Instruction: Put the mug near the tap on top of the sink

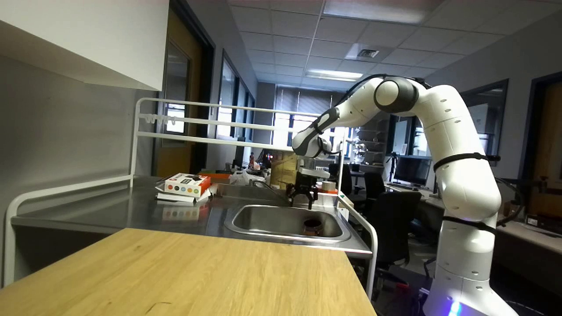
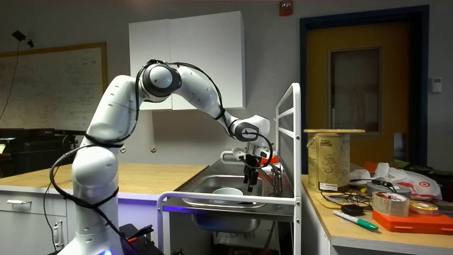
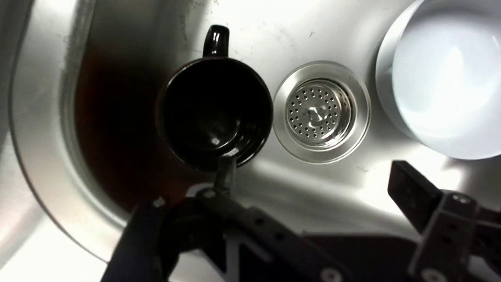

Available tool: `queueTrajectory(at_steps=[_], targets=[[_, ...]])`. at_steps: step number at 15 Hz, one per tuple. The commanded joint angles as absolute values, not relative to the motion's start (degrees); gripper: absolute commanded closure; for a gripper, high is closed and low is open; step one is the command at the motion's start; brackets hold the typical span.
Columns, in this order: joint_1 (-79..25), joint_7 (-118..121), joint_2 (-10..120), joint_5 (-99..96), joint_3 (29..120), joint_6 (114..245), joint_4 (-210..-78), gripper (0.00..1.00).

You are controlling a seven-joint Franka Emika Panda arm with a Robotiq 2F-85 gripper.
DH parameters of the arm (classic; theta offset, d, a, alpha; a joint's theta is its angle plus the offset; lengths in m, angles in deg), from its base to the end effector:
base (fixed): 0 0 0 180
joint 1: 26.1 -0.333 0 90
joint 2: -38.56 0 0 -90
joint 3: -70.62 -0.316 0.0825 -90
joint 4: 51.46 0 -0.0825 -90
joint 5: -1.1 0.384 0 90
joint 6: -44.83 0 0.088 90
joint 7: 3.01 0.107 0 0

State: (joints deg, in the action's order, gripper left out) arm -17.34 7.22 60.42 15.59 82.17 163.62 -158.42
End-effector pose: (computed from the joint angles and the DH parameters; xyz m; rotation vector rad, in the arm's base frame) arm 0.5827 -0.1950 0.3031 -2.8205 0.9748 0.2245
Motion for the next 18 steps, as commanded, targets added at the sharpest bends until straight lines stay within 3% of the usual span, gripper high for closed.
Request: queueTrajectory(at_steps=[1,13,14,15,18], targets=[[-16.69,11.99,67.18,15.62,80.76,159.35,-151.23,0.0],[-13.72,19.19,78.06,16.5,81.37,150.78,-142.22,0.0],[-13.57,19.74,78.38,16.63,81.39,150.36,-141.84,0.25],[-13.39,20.11,78.79,16.73,81.41,149.93,-141.35,0.26],[-13.1,21.26,79.14,17.04,81.42,148.96,-140.33,0.49]])
